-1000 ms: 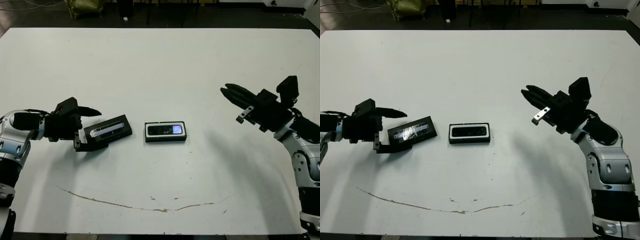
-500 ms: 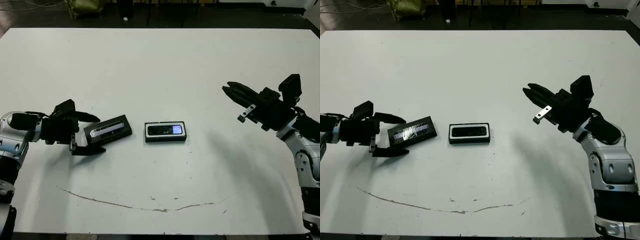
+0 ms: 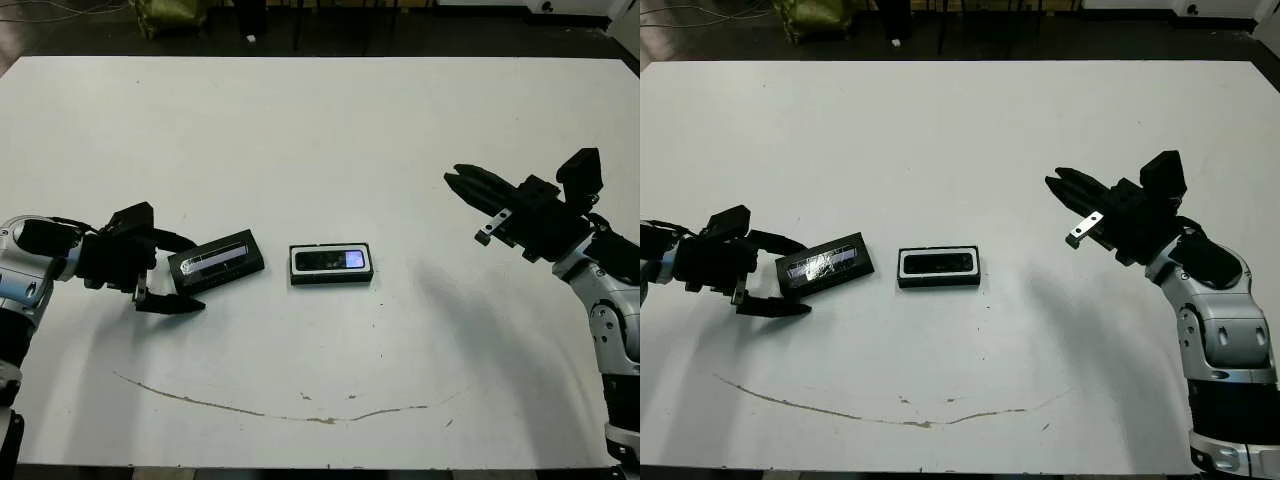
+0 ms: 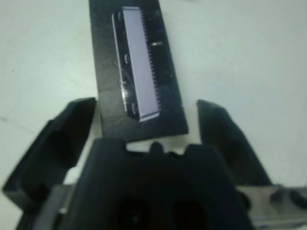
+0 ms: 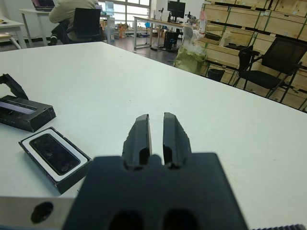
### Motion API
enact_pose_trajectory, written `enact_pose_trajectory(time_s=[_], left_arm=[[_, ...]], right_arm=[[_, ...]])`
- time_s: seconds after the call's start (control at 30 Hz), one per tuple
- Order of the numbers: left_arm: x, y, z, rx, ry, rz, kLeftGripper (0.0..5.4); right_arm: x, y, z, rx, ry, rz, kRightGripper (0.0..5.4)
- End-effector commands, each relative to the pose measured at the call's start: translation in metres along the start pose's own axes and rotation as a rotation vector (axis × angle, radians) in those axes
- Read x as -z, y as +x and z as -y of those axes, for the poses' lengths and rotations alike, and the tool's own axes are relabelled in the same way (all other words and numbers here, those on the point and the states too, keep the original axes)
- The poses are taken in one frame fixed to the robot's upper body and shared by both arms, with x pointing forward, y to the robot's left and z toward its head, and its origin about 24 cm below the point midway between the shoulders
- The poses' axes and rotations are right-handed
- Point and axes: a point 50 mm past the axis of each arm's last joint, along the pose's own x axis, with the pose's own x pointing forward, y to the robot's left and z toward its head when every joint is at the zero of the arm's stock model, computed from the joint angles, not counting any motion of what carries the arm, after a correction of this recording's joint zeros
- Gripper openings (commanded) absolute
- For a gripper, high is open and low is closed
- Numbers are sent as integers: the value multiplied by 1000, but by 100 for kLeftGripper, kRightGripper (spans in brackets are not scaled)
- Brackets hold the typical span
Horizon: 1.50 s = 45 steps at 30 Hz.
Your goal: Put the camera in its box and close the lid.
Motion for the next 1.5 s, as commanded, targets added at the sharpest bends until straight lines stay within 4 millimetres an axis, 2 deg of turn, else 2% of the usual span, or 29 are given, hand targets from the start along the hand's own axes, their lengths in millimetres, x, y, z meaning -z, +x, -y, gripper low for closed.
enact_pose_trajectory(time_s=[0.03, 0.1, 0.2, 0.33, 0.5, 0.67, 0.83, 0.97, 1.13, 1.37, 1.5], left_arm=[[30, 8, 12, -7, -136, -54, 312], [31, 8, 13, -13, -165, -36, 263], [31, 8, 14, -17, -176, -29, 223], [30, 7, 13, -19, -192, -11, 221], [17, -1, 11, -32, -163, 9, 221], [-10, -12, 11, -52, -66, 50, 221], [-44, -23, 8, -55, -10, 127, 221], [-71, -27, 7, -70, 99, 186, 221], [-90, -9, 11, -9, 180, 216, 221], [-86, 24, 13, 47, 166, 197, 221], [-83, 40, 18, 44, 149, 246, 221]], right_arm=[[7, -4, -1, 9, 6, -53, 0], [7, -4, -1, 5, 12, -48, 0], [7, -3, -2, -3, 24, -44, 0], [7, -3, -2, -1, 24, -44, 0], [8, -3, -3, 1, 35, -45, 0], [9, -3, -3, 1, 36, -48, 0], [11, -3, -4, 1, 43, -54, 0], [13, -2, -4, -2, 57, -50, 0], [14, -1, -5, 4, 51, -52, 0], [15, -1, -5, 1, 49, -46, 0], [17, -1, -5, 0, 55, -42, 0]])
